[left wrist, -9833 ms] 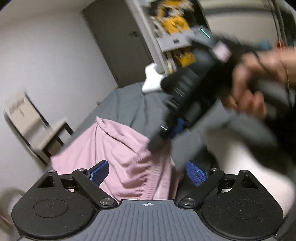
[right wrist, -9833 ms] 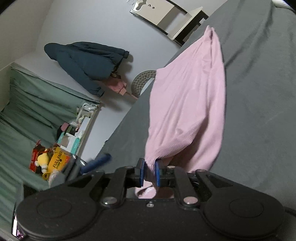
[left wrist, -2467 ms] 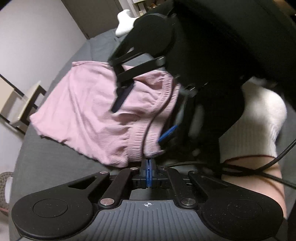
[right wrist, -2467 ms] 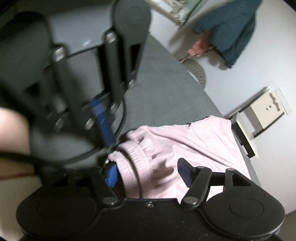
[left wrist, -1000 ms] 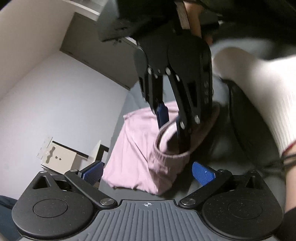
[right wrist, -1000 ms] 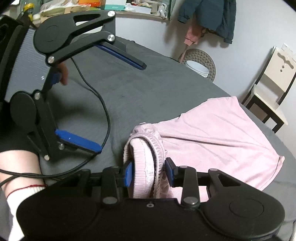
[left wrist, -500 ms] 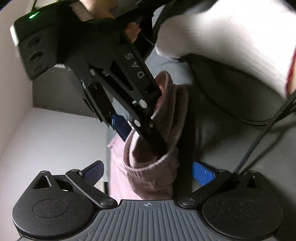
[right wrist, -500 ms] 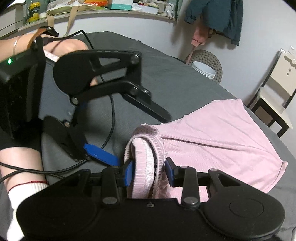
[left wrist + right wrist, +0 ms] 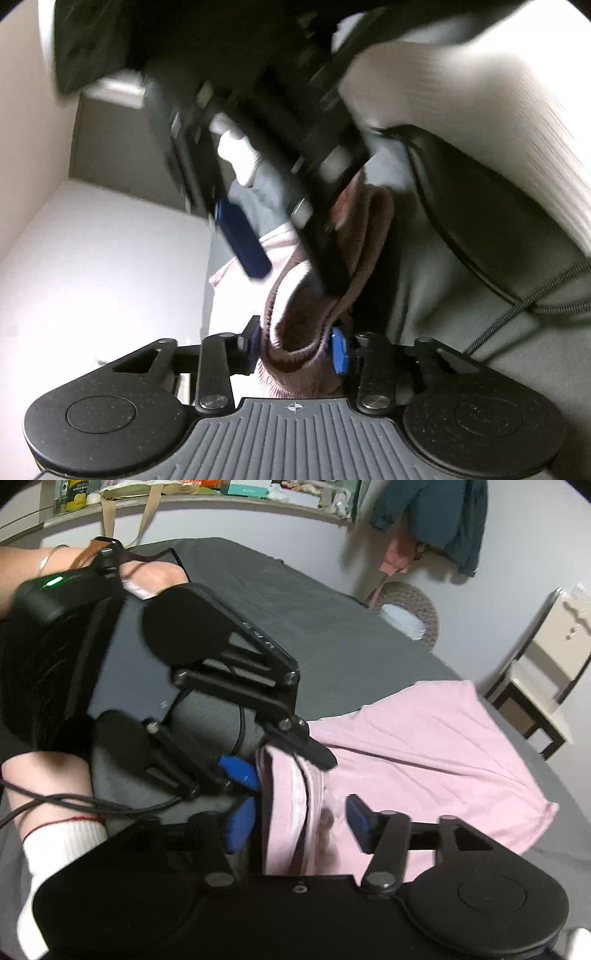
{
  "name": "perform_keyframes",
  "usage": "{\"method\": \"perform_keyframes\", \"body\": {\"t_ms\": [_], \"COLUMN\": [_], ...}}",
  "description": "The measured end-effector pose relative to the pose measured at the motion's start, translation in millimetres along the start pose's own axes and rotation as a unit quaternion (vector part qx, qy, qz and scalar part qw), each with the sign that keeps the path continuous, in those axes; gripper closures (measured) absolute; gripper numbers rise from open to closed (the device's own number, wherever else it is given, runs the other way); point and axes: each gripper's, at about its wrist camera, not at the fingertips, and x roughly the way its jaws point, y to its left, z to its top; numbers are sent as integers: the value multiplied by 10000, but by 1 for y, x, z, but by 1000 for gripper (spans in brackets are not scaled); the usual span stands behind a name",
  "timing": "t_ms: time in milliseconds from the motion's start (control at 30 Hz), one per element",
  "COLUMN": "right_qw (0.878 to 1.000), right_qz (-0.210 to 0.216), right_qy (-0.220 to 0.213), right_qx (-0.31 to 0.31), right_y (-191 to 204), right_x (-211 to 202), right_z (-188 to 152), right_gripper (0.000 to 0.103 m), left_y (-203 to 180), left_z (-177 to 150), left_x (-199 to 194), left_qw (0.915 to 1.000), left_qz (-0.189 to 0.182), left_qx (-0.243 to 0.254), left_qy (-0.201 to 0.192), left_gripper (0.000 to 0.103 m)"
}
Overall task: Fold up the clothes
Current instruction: 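Lift the waistband with both grippers and fold it over the garment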
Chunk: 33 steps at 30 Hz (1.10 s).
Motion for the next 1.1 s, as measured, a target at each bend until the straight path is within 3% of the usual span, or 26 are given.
{"method": "perform_keyframes", "body": {"t_ms": [100,267,367,600,667,733,833,933,1100], "right_qw": [9978,9833,9727,9382,9306,9257,9380,9446,9554], "right_qz": [-551,-1560,-1932,-2796,-3000,-3151,-3067,-2960,-2563], "right_qy": [90,365,490,733,714,630,388,242,22], "right_qx": [-344,-867,-1189,-1902,-1970,-1995,-1567,-1398,-1467], "right_y": [24,57,71,83,81,80,72,64,62], "right_x": [-4,17,32,60,61,58,46,36,13], "right_z": [-7,-16,-17,-27,-31,-34,-30,-25,-17], "right_gripper": [25,25,25,32,36,48,62,76,82], "left_y": [13,36,51,77,82,87,94,98,84], "left_z": [4,10,13,14,-2,-19,-44,-53,-22], "left_x": [5,12,17,24,19,14,6,-9,-67], "left_qw": [9989,9921,9841,9588,9554,9521,9469,9499,9682], "left_qz": [-85,-98,-105,-129,-128,-126,-124,-112,-212], "left_qx": [-464,-1245,-1762,-2822,-2935,-3041,-3198,-3108,-2494], "left_qy": [77,141,200,285,291,297,306,303,43], "left_gripper": [66,66,66,68,68,68,68,68,68]}}
